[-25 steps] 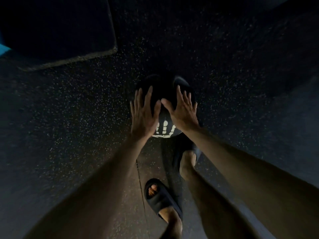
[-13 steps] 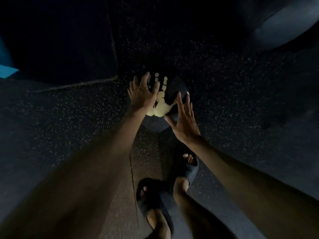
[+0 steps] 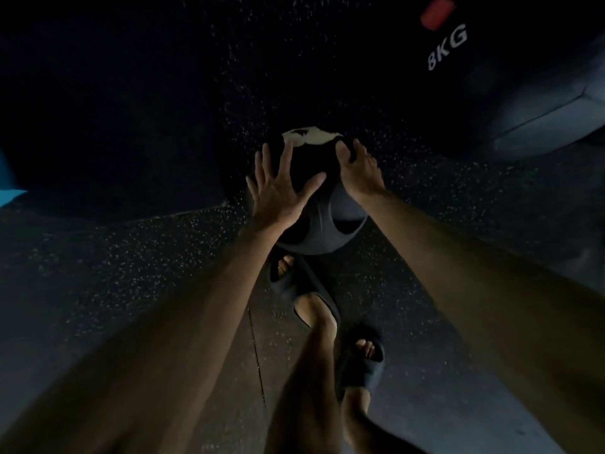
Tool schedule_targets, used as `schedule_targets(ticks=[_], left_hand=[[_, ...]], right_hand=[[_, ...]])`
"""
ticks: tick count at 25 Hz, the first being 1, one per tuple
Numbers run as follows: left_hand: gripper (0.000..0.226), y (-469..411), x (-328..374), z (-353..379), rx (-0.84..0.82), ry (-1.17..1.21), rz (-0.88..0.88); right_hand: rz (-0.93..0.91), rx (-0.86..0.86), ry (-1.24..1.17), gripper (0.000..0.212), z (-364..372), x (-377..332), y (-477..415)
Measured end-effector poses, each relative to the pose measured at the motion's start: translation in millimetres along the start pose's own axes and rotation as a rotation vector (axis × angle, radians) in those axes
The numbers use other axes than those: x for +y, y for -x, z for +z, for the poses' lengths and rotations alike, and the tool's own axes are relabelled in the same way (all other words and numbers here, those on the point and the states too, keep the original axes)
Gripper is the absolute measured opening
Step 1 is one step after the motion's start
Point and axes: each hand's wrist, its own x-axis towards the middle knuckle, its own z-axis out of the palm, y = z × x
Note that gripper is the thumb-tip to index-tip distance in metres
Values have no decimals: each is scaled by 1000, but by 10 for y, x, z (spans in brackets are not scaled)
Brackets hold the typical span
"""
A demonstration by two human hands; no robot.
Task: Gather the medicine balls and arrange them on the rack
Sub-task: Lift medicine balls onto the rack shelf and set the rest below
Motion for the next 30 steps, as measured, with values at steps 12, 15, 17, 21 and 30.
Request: schedule_targets(ticks=[12,15,17,21,30], left_hand=[[75,-1416,598,-693,-124,119,-295],[74,-1457,489,-755,-73,301,-381],[79,-1475,434,-765,-57,610,-538],[83,-1546,369,-780,13,1046,-759],[59,-1327,170,137,-87,1682,-1107]], right_hand=[[-176,-73,218,87,-313,-516,-271],[-150,-84,188,76,-618,-895,-628],[-85,-62,128,66,-741,-1202,-927],[-31,-86,166,42,-887,-1696,-1488],[131,-5,361,56,-910,-1586,-1837]])
